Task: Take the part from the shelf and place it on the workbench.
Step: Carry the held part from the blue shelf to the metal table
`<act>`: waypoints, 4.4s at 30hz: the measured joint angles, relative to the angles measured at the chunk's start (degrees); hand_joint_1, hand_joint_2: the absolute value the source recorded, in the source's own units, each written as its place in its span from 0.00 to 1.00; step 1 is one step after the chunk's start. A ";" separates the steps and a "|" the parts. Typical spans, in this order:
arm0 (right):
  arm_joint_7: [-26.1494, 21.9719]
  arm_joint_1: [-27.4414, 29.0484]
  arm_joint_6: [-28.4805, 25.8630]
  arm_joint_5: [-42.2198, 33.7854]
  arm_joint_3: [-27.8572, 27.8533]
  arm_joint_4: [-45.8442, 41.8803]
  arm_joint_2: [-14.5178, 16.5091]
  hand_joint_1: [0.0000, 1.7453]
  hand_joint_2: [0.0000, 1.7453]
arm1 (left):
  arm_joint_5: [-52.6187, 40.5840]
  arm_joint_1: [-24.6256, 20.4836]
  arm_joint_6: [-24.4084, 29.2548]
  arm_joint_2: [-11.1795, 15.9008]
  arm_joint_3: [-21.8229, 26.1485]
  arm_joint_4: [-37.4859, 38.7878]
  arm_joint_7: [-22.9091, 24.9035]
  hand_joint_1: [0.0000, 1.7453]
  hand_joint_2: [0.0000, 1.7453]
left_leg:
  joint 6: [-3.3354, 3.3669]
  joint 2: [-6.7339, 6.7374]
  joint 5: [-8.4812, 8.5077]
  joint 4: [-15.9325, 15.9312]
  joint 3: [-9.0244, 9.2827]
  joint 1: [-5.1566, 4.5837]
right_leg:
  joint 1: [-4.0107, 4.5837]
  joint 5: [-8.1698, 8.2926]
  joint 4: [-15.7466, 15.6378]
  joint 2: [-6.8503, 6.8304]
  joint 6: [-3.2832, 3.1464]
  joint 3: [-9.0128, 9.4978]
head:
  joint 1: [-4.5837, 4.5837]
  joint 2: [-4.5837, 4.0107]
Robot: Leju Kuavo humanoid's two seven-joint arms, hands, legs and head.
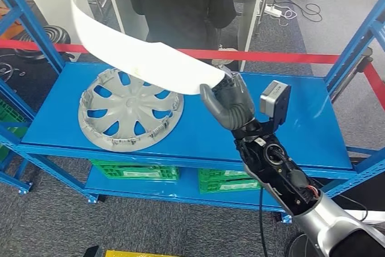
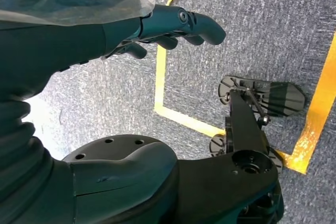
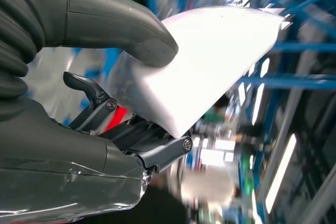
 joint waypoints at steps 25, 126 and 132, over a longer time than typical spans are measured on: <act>-1.99 -0.28 17.20 -0.39 9.81 13.51 11.15 1.00 1.00 | 2.12 1.33 0.99 -0.21 -0.02 0.00 -0.73 0.00 1.00 | 0.06 -0.01 -0.06 0.08 -0.03 -0.11 | -0.12 -0.03 -0.10 -0.01 0.05 0.00 | -0.02 0.00; -3.88 1.87 16.88 3.42 9.88 16.60 12.78 1.00 1.00 | 2.34 1.22 3.41 6.77 -2.47 -0.02 0.43 0.00 1.00 | 0.69 2.40 -0.01 -0.15 -0.70 -0.61 | 1.90 -1.08 -0.34 -5.55 -1.34 0.89 | 1.48 0.00; -4.05 2.01 17.25 3.42 9.87 16.87 12.76 1.00 1.00 | 2.60 1.07 3.67 7.01 -2.47 -0.02 0.45 0.00 1.00 | 1.88 -0.82 0.00 -0.31 -0.44 -0.84 | 1.51 -9.12 17.72 -0.76 -1.02 -7.70 | 1.55 0.00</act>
